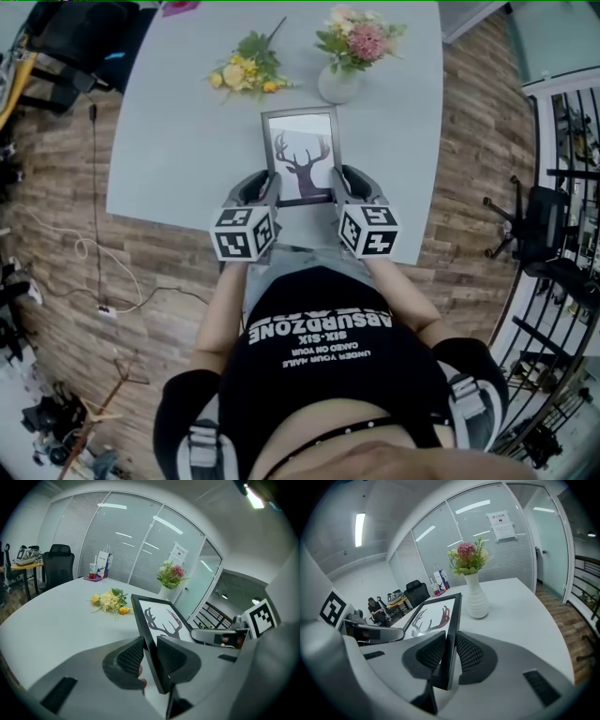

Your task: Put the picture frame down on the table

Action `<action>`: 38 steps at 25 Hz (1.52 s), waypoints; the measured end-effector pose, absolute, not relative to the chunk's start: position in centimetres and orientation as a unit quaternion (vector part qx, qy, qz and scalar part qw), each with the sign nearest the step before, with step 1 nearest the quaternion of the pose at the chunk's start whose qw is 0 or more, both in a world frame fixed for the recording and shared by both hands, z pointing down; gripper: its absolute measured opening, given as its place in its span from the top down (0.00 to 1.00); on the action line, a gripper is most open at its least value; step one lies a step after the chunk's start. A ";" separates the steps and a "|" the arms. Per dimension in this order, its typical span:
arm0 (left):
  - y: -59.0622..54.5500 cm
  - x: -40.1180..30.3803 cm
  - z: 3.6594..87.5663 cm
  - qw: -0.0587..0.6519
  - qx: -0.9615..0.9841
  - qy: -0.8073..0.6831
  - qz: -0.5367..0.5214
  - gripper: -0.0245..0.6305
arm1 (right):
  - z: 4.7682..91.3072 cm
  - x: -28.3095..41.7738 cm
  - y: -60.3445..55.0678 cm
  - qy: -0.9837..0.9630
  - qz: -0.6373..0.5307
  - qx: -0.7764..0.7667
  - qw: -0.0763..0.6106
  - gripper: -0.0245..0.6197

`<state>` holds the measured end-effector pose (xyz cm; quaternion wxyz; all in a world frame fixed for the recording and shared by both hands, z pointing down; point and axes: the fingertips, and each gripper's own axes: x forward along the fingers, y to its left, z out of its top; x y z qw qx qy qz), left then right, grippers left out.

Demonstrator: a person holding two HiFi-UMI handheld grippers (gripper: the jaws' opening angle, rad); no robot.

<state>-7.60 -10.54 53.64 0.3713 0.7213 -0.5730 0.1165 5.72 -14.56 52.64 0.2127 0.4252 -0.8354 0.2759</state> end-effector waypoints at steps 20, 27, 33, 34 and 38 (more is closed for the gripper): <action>-11.6 -7.8 58.4 0.406 0.701 -0.567 0.151 0.81 | 57.5 5.4 -15.7 -0.818 0.305 0.420 0.248 0.83; -12.5 -8.1 59.8 0.416 0.695 -0.565 0.161 0.81 | 59.1 5.1 -16.6 -0.811 0.314 0.420 0.259 0.83; -13.1 -8.1 61.4 0.426 0.689 -0.561 0.171 0.81 | 60.7 5.1 -17.2 -0.803 0.324 0.419 0.275 0.83; -13.1 -8.1 61.7 0.427 0.688 -0.561 0.173 0.81 | 61.0 5.1 -17.2 -0.801 0.326 0.418 0.277 0.83; -13.3 -8.2 62.9 0.434 0.682 -0.561 0.180 0.81 | 62.4 5.0 -17.4 -0.796 0.338 0.414 0.284 0.83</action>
